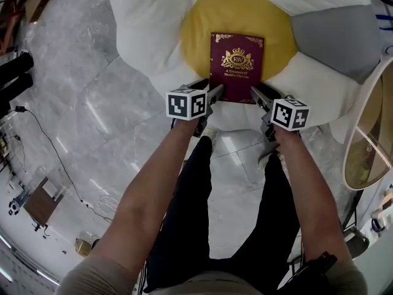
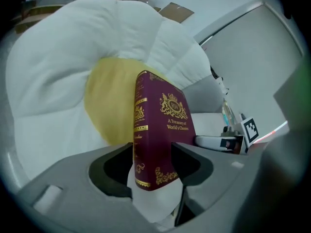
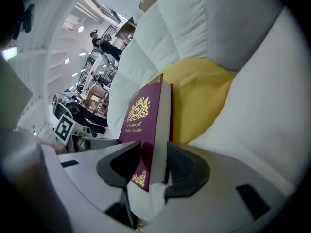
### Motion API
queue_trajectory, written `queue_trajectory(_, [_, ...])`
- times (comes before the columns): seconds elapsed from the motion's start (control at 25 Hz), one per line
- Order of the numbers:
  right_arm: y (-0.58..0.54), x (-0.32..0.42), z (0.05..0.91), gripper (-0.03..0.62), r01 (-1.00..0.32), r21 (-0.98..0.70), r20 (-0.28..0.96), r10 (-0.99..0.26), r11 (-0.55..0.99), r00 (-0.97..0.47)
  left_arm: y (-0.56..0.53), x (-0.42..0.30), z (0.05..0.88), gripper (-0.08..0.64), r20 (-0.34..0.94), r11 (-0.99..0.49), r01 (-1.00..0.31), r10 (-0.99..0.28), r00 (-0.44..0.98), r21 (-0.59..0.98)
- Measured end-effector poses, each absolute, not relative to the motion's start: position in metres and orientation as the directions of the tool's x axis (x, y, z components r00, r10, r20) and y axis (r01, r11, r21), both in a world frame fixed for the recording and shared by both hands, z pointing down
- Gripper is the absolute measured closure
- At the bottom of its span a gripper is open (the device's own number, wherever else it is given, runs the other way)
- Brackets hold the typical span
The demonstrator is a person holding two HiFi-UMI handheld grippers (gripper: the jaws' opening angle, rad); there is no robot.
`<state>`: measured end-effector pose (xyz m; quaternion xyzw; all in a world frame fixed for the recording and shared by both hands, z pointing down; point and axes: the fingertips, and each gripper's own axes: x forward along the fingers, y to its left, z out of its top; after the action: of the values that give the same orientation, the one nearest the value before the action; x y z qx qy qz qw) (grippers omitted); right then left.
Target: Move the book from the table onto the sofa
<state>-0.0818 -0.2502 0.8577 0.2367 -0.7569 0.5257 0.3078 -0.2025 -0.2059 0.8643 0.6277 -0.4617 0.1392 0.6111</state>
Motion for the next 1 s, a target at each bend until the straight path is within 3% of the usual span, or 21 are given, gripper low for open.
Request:
queue_trajectory(0.2, [-0.247,-0.045,0.772,0.433,-0.725,-0.602,0.754,-0.060,0.335,-0.654,-0.200,-0.197,0.781,0.318,0.733,0.129,-0.755,-0.392,0.556,0.642])
queue_trajectory(0.48, [-0.202,-0.070,0.723,0.560,-0.678,-0.592,0.755,0.005,0.435,-0.656,-0.173,-0.212,0.718,0.322,0.673,0.039,-0.724,-0.404,0.619,0.689])
queue_trajectory(0.76, [-0.179,-0.068,0.613,0.579,-0.634,-0.599,0.730,0.008,0.489,-0.684,-0.149,-0.188,0.598,0.534,0.619,-0.010,-0.693,-0.441,0.650,0.721])
queue_trajectory(1.0, [-0.173,-0.065,0.504,0.580,-0.571,-0.592,0.688,-0.012,0.569,-0.726,-0.144,-0.161,0.484,0.552,0.559,-0.106,-0.663,-0.451,0.696,0.741])
